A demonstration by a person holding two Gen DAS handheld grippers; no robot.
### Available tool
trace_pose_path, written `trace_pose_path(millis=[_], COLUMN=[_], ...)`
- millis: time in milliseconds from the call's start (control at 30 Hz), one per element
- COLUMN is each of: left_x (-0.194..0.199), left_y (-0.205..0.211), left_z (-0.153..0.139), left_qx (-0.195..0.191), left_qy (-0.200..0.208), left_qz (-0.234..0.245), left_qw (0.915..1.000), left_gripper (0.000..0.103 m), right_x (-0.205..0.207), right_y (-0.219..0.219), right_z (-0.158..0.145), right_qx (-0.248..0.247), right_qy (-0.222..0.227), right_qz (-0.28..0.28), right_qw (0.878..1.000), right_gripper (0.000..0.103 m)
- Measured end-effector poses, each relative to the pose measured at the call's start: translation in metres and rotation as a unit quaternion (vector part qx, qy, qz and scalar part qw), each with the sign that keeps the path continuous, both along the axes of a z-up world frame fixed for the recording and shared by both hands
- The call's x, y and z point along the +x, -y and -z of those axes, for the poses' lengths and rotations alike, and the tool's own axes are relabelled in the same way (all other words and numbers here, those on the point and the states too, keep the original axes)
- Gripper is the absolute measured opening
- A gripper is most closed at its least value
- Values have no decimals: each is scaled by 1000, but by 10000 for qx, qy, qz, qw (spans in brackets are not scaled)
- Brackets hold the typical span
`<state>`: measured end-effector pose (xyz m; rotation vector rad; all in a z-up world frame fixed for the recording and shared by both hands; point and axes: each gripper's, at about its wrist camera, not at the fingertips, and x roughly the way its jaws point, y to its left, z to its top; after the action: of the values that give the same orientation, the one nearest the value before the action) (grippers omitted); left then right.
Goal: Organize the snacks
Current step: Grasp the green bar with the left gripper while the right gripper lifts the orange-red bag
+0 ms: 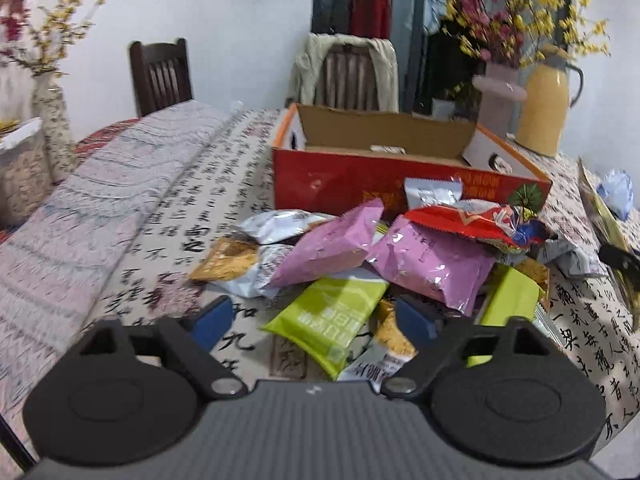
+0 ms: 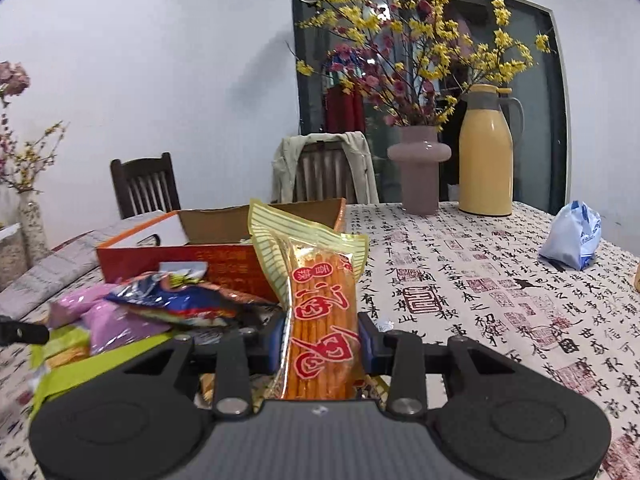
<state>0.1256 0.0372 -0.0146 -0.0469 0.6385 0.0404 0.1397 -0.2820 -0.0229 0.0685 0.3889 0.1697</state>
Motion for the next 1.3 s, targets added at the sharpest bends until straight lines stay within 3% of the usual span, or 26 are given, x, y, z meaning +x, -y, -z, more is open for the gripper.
trace_pose_path(millis=[67,567,633,733,833,1300], left_x=[10,64,67,67,63,25], left_y=[2,18,19,22,26,28], left_z=[2,20,24,21,20,-11], left_qx=[-14,384,369,362,432,392], left_qy=[-93,-610,-666,-607,-499,457], left_qz=[111,378,409,446,389,315], left_qw=[9999,9967,9963,9965,9971,9977], left_gripper=[77,77,66,48,42,39], right_x=[7,27,28,27,26,26], right_y=[-2,-6,-4,-5,-4,-4], right_z=[2,17,17,17,17,18], right_qx=[18,228,271,290,323,338], right_qy=[-1,-168,-175,-164,-149,-105], right_qz=[12,-88,-118,-161,-191,-167], right_qw=[10000,9996,9994,9993,9992,9992], right_gripper=[36,36,36,36,36,36])
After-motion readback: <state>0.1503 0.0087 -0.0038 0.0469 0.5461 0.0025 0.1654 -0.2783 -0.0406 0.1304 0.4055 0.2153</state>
